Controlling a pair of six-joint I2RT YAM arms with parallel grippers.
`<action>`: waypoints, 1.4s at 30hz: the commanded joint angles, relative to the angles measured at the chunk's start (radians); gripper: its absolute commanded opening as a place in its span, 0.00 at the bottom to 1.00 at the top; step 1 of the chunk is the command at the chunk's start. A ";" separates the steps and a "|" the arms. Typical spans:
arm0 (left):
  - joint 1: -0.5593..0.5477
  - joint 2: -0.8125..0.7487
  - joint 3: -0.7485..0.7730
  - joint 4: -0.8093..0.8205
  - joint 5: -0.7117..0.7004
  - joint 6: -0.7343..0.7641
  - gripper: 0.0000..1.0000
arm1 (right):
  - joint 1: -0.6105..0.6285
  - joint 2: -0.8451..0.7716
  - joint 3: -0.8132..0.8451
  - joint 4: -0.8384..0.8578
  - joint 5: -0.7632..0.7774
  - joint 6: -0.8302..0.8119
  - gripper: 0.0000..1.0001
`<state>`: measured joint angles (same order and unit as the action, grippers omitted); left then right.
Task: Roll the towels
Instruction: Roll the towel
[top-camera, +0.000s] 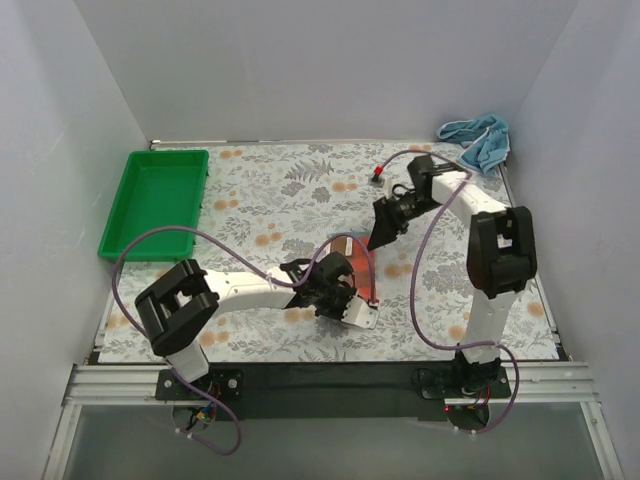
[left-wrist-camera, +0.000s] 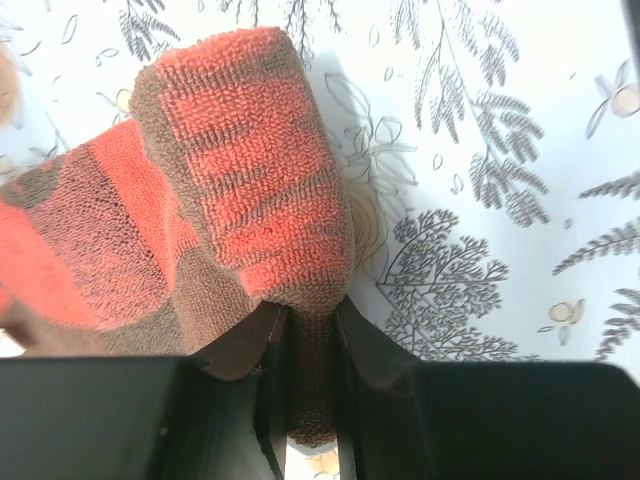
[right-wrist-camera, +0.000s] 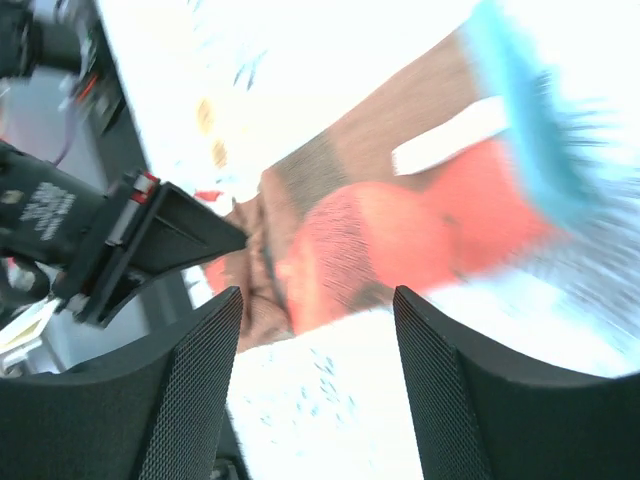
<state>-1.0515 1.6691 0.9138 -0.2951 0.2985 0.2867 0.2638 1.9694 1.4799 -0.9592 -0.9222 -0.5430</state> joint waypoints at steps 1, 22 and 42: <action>0.031 0.072 0.062 -0.235 0.192 -0.083 0.00 | -0.073 -0.159 0.033 -0.001 0.029 0.002 0.59; 0.323 0.596 0.586 -0.748 0.522 -0.081 0.11 | 0.256 -0.865 -0.513 0.280 0.495 -0.157 0.61; 0.378 0.643 0.616 -0.722 0.545 -0.144 0.22 | 0.658 -0.618 -0.865 0.775 0.841 -0.192 0.26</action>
<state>-0.6891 2.2677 1.5703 -1.0531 1.0477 0.1318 0.9203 1.3262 0.6403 -0.2588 -0.0746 -0.7372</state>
